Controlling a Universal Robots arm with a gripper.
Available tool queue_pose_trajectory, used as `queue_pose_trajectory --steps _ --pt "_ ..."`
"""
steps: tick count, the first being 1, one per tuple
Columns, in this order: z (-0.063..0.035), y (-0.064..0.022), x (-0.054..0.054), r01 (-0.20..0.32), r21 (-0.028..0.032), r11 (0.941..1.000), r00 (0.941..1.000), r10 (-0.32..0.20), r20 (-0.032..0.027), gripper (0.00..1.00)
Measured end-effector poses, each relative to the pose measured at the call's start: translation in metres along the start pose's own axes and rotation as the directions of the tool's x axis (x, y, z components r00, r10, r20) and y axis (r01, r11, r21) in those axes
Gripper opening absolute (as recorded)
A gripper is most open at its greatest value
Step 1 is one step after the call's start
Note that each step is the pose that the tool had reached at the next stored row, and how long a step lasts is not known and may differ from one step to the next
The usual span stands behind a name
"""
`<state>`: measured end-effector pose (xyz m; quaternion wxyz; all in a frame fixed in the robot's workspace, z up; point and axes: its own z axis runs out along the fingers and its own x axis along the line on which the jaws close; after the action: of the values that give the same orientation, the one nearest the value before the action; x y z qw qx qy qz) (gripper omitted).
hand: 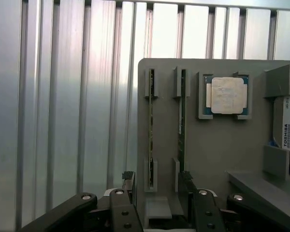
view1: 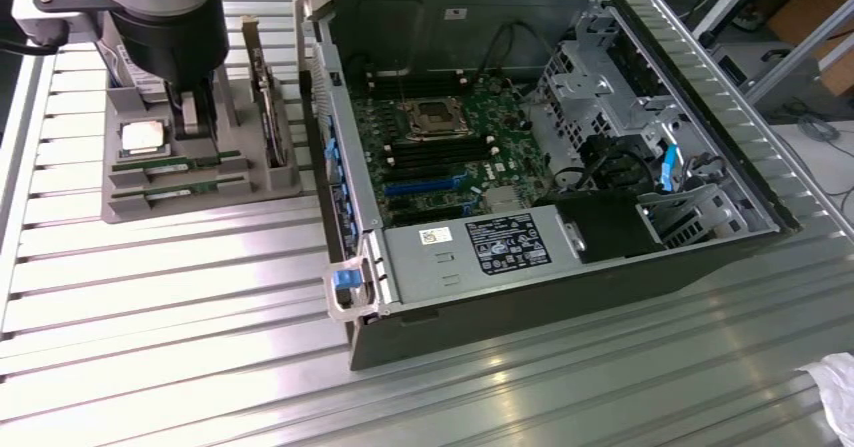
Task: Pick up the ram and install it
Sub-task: 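Pick up the ram and move it above insertion slot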
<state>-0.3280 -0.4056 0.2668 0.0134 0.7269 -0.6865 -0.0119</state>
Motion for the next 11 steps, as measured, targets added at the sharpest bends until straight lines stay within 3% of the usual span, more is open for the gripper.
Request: queue_pose_trajectory --steps 11 --pt "0.0059 -0.0002 0.0 0.0 0.0 1.0 1.0 0.0 0.0 0.48"
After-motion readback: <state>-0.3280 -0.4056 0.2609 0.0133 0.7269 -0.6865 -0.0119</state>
